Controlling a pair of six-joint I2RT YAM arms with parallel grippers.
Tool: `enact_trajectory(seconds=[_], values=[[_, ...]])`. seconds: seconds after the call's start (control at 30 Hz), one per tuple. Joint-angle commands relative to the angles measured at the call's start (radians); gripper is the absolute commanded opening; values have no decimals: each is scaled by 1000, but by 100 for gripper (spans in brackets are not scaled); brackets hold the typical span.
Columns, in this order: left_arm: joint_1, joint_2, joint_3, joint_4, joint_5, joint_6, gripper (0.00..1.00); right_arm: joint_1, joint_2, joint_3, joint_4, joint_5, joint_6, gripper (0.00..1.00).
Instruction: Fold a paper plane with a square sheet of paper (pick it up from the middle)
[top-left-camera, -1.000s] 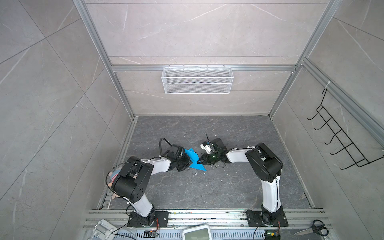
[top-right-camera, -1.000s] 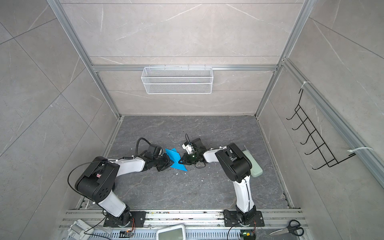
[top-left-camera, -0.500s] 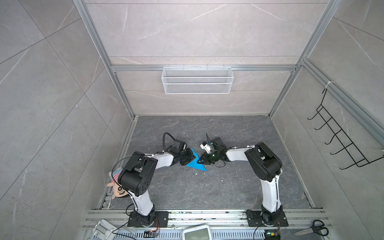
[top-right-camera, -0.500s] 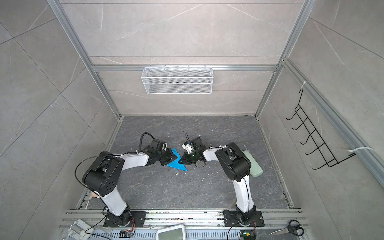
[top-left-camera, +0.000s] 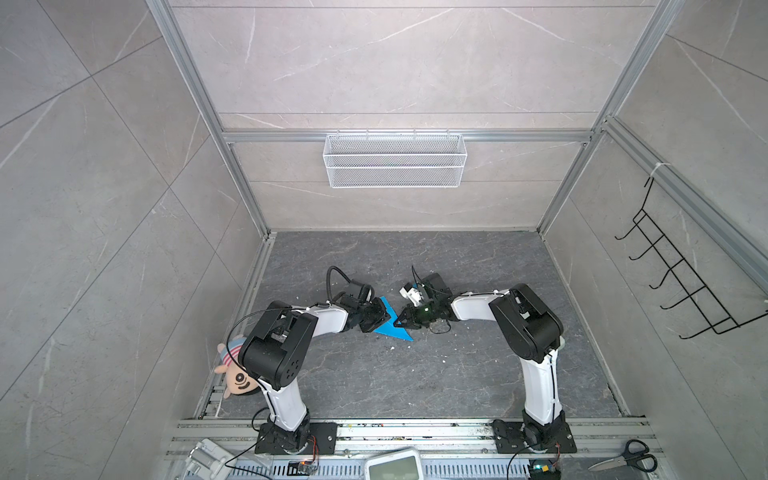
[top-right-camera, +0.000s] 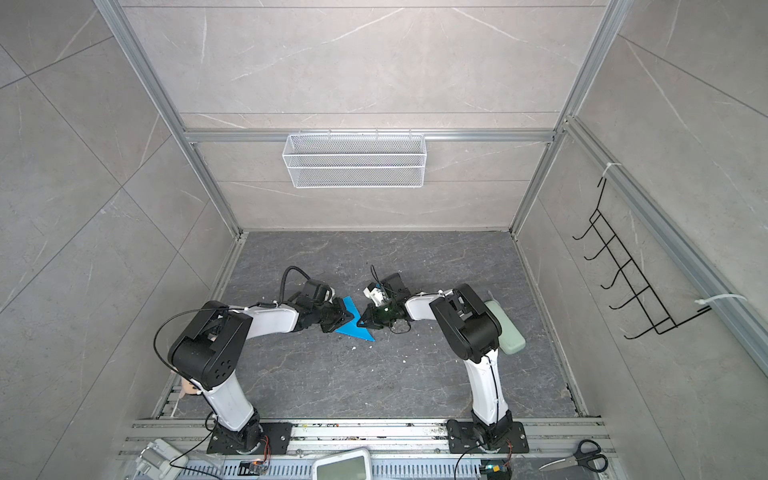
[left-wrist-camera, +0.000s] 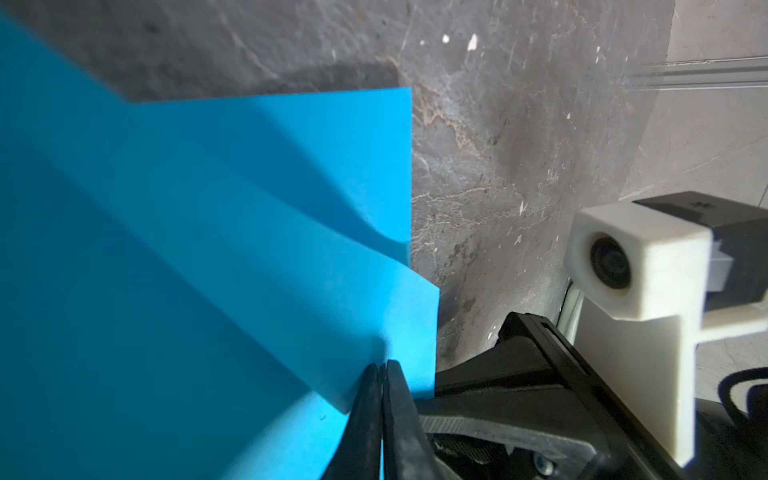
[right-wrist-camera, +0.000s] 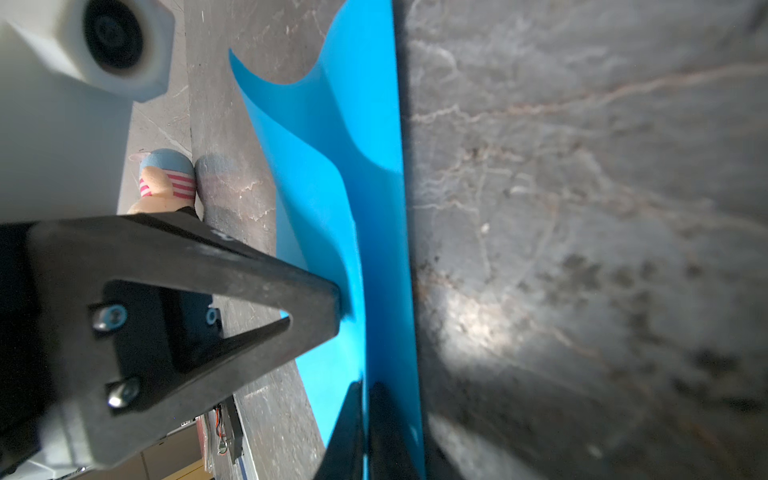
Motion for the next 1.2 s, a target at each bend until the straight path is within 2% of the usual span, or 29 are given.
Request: enact_trajectory(seconds=[0.0,0.33,0.73,0.93,1.17], values=[[10,6,-17,6,-26,1,9,5,64,-1,-96,76,-28,12],[12,18,-12,48,4,16,11,5,66,4,-109,79,-33,10],[12,23,12,51,40,52,14,5,79,0,-122,75,-81,15],[12,-39,-4,11,11,57,16,4,81,-16,-107,98,-84,8],[14,-158,-101,-13,-51,13,26,5,64,-52,-45,121,-76,4]])
